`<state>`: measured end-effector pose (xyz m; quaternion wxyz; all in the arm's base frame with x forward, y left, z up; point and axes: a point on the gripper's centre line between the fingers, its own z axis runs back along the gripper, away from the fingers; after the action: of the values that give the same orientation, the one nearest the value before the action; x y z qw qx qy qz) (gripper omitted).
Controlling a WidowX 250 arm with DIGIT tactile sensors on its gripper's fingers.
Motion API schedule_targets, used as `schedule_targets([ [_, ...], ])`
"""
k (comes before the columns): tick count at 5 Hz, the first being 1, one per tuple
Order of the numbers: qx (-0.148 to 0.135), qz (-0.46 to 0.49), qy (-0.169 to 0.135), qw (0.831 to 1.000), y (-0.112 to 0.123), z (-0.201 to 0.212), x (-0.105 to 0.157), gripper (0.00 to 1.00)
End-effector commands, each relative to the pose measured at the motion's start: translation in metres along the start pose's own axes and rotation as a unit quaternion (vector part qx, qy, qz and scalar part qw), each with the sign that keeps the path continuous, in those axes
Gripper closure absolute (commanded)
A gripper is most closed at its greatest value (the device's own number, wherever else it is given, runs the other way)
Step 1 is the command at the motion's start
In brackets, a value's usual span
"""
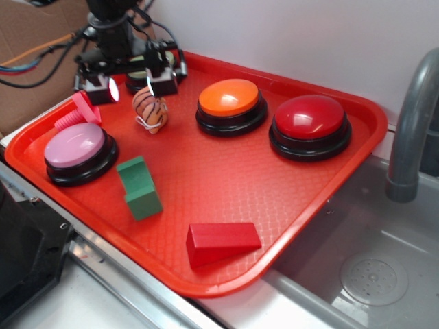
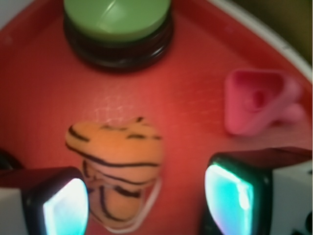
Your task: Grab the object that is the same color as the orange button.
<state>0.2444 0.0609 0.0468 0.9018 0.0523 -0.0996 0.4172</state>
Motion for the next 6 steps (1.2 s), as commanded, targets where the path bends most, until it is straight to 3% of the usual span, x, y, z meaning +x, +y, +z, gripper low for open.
schedule_targets([
  [1, -0.03, -0.017, -0.01, 0.999, -0.004, -0.004, 0.015, 0.0],
  [2, -0.02, -0.025, -0.008, 0.999, 0.003, -0.018, 0.019, 1.0],
  [4, -0.008, -0.048, -0.015, 0.999, 0.01, -0.026, 0.02, 1.0],
  [5, -0.009, -0.162, -0.024, 0.986, 0.005, 0.015, 0.017, 1.0],
  [6, -0.008, -0.288, -0.038, 0.957, -0.01, 0.07, 0.001, 1.0],
])
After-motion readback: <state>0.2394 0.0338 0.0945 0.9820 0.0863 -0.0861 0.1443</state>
